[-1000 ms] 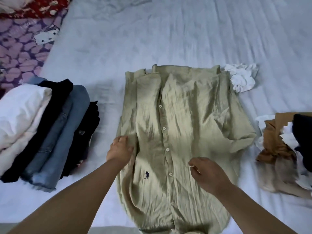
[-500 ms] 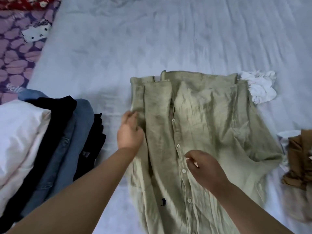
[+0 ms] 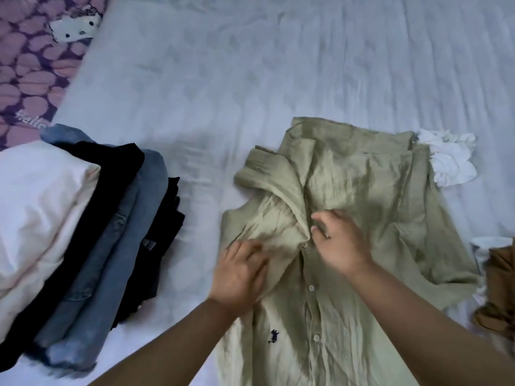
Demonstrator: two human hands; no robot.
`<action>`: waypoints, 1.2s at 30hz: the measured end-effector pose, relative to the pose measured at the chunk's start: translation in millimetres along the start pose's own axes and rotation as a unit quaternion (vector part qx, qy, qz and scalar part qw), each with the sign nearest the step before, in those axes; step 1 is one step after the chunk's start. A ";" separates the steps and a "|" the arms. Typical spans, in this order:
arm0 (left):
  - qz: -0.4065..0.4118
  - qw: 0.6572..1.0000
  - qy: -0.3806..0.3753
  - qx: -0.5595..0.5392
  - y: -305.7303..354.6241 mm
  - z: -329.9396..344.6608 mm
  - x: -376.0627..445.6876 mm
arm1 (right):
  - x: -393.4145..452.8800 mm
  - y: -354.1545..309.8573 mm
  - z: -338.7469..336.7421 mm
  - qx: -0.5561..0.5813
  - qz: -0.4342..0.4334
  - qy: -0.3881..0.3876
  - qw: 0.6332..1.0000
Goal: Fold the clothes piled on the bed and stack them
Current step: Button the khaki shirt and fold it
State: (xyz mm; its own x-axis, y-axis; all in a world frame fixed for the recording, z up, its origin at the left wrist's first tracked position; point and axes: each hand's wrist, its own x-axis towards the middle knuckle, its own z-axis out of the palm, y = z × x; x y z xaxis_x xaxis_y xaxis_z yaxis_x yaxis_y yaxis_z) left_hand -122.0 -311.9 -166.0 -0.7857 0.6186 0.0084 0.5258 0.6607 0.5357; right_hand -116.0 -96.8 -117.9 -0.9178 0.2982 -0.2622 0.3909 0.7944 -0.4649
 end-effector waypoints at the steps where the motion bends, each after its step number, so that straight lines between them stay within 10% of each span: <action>1: -0.035 0.999 0.027 0.001 -7.0 -1.8 -1.1 | 6.8 -6.6 4.8 -0.002 -0.029 -0.007 1.000; 7: -0.266 0.964 -0.025 -0.020 -22.1 -3.1 6.9 | 53.3 -43.2 32.7 -0.055 -0.133 -0.031 0.989; 14: -0.350 0.932 0.015 -0.095 -31.7 7.0 25.6 | 95.0 -43.7 47.6 -0.221 -0.095 -0.143 0.960; 19: -0.384 0.897 -0.003 -0.219 -24.7 -3.0 32.7 | 98.5 -18.7 15.7 -0.082 -0.044 0.058 0.994; 26: -0.130 0.976 0.126 -0.118 13.3 -7.2 46.0 | 104.1 67.0 -41.7 -0.006 -0.008 0.170 0.985; 31: -0.019 0.990 -0.058 -0.131 30.7 9.7 55.2 | 111.3 128.4 -40.9 0.020 0.120 -0.078 0.989; 36: 0.034 0.986 -0.160 -0.026 33.1 16.1 51.7 | 107.4 141.1 -41.9 0.098 0.110 -0.088 0.985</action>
State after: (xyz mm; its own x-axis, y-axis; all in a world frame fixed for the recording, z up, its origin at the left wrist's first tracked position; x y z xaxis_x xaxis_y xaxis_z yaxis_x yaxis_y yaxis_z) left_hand -139.9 -251.2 -161.4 -0.6012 0.7693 -0.2163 0.5507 0.5949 0.5855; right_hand -162.4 69.4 -176.2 -0.7895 0.3424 -0.5093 0.6012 0.5982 -0.5298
